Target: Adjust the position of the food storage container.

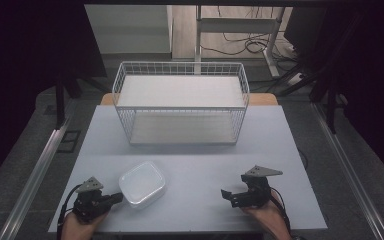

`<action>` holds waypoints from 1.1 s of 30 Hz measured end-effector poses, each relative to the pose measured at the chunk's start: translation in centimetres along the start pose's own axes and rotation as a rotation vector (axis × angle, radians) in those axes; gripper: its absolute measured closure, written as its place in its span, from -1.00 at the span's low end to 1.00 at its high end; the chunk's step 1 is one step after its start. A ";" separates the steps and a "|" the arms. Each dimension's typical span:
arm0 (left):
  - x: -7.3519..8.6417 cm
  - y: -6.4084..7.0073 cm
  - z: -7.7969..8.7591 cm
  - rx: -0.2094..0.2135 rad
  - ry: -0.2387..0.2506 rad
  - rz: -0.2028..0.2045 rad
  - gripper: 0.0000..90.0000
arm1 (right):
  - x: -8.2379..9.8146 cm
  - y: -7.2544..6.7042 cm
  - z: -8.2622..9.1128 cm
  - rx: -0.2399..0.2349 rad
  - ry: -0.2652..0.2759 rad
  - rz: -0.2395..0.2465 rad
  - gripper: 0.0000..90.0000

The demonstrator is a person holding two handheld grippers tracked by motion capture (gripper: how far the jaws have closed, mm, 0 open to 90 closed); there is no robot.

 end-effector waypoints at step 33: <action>-4.7 1.5 -6.4 0.060 -0.037 -0.068 1.00 | -2.4 -1.1 -0.6 0.010 0.029 0.158 0.90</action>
Point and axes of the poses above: each handheld gripper's, and its own axes: z roughly backward along the jaws, x roughly out of its underside, y roughly to its right, the point moved 5 cm from there along -z, roughly forward along the jaws, and after that the axes turned 7 degrees about y, right-handed, at the moved point
